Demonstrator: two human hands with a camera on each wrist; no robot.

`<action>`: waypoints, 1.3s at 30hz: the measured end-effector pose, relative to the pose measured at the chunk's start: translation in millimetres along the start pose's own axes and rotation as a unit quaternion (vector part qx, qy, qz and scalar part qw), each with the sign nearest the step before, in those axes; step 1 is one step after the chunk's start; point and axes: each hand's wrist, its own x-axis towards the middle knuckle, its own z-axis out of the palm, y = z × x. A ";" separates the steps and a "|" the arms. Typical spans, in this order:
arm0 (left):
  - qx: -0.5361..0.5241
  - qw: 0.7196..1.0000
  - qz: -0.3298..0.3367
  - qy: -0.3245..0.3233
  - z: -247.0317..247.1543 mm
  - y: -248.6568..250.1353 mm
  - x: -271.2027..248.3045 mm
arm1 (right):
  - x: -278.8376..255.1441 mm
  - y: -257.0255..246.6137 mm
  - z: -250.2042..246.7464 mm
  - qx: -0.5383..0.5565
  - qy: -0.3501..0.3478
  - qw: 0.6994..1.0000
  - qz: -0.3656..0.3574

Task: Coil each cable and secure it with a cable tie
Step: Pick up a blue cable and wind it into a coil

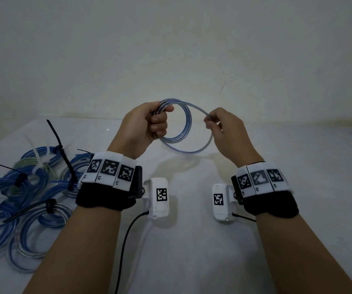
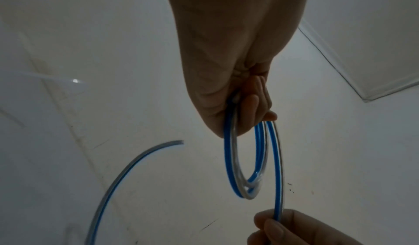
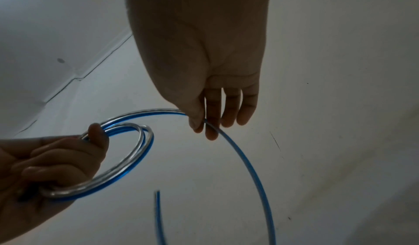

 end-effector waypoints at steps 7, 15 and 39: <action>-0.099 0.995 0.021 -0.017 -0.8 -3.6 3.0 | -0.8 4.0 1.5 0.081 0.024 0.992 0.090; -0.081 0.996 0.042 -0.005 -3.2 -5.7 3.9 | -0.7 0.3 5.2 0.135 0.027 0.984 0.113; 0.072 0.991 0.075 0.087 -4.0 -7.9 4.6 | -1.0 -5.5 8.2 0.141 0.082 0.982 0.091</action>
